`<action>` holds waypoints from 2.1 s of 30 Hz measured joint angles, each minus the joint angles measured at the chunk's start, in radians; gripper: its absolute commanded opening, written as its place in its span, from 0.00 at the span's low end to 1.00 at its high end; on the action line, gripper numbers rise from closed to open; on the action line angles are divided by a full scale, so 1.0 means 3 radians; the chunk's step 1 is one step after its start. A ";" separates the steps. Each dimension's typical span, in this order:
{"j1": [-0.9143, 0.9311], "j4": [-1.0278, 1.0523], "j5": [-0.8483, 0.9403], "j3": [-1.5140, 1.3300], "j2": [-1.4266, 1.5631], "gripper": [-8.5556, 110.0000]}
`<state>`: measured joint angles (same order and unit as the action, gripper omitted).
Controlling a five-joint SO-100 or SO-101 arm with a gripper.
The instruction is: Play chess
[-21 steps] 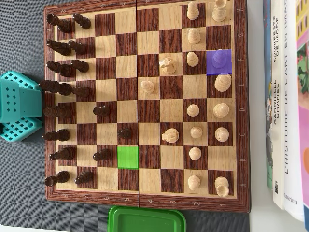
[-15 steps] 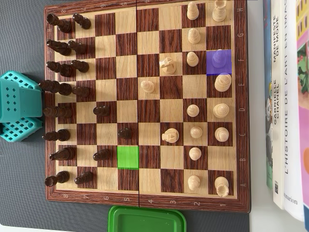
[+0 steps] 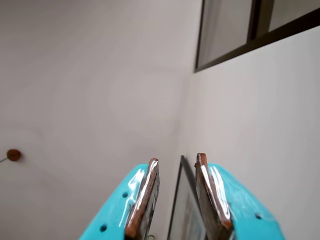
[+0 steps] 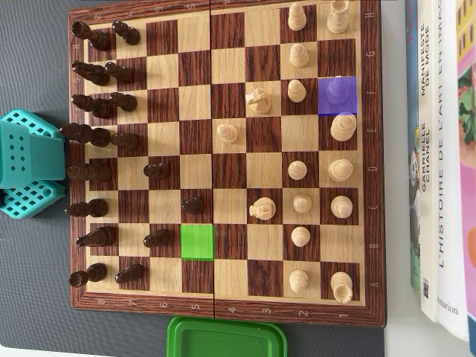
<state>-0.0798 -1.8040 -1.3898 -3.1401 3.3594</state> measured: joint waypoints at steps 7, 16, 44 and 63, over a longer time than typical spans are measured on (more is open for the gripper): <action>0.0000 0.0000 0.0000 0.0000 0.0000 0.17; 0.0000 0.0000 0.0000 0.0000 0.0000 0.17; 0.0000 0.0000 0.0020 0.0010 0.0000 0.17; 0.0005 0.2332 0.0020 0.0823 0.0000 0.17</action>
<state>-0.0782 -1.1045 -1.3837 -2.8931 3.3594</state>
